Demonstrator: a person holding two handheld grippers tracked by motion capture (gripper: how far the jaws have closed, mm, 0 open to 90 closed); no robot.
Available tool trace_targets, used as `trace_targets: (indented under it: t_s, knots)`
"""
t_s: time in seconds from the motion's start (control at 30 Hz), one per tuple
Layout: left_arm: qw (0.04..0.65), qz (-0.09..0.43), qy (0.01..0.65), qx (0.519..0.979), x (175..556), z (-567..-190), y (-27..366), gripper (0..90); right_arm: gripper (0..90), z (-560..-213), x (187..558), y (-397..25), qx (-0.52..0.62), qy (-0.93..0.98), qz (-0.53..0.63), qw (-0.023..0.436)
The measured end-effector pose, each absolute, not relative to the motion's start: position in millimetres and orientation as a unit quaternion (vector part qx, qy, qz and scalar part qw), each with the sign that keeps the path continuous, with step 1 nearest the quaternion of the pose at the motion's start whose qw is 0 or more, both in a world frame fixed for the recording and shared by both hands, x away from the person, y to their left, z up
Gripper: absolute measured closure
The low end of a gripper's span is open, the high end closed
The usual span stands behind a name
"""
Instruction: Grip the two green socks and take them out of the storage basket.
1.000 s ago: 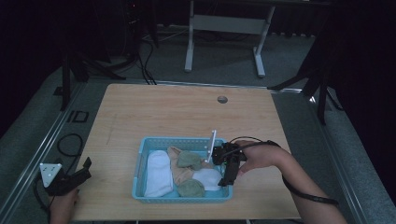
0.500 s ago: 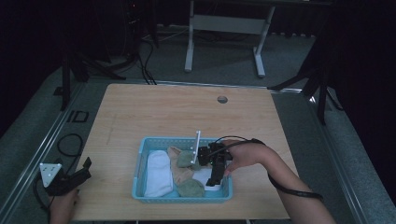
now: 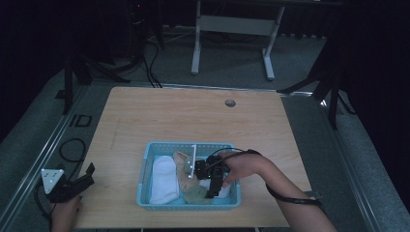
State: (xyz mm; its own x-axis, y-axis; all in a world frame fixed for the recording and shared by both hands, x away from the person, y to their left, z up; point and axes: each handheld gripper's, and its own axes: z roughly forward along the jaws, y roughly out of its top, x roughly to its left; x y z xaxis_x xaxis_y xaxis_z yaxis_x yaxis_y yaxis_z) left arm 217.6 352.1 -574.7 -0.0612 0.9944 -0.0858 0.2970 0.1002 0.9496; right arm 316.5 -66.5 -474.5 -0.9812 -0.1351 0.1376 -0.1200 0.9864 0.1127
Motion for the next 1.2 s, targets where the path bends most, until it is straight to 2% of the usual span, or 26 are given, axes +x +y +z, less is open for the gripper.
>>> trace_targets:
  t_s: [0.47, 0.5, 0.53, 0.63, 0.67, 0.7, 0.73, 0.8, 1.2]
  knots:
    - [0.43, 0.405, 0.605, 0.535, 218, -575, 352, 0.7, 48.7, -500, 314, -49, 0.059, -0.995, -0.023, 0.073]
    - [0.43, 0.405, 0.605, 0.534, 218, -575, 352, 0.7, 52.4, -501, 313, -49, 0.063, -0.995, -0.022, 0.073]
    - [0.43, 0.405, 0.605, 0.534, 218, -575, 352, 0.7, 52.4, -501, 313, -49, 0.063, -0.995, -0.022, 0.073]
    - [0.43, 0.405, 0.605, 0.535, 218, -575, 352, 0.7, 63.3, -501, 310, -47, 0.074, -0.995, -0.02, 0.071]
    - [0.43, 0.405, 0.605, 0.535, 218, -575, 352, 0.7, 63.3, -501, 310, -47, 0.074, -0.995, -0.02, 0.071]
    - [0.43, 0.405, 0.604, 0.535, 218, -575, 352, 0.7, 68.9, -500, 307, -47, 0.096, -0.993, -0.014, 0.066]
    - [0.43, 0.405, 0.604, 0.535, 218, -575, 352, 0.7, 68.9, -500, 307, -47, 0.096, -0.993, -0.014, 0.066]
    - [0.43, 0.405, 0.605, 0.535, 218, -575, 352, 0.7, 74.7, -496, 304, -46, 0.106, -0.992, -0.014, 0.066]
    - [0.431, 0.404, 0.606, 0.533, 218, -575, 352, 0.7, 79.0, -456, 304, -49, 0.106, -0.993, -0.033, 0.028]
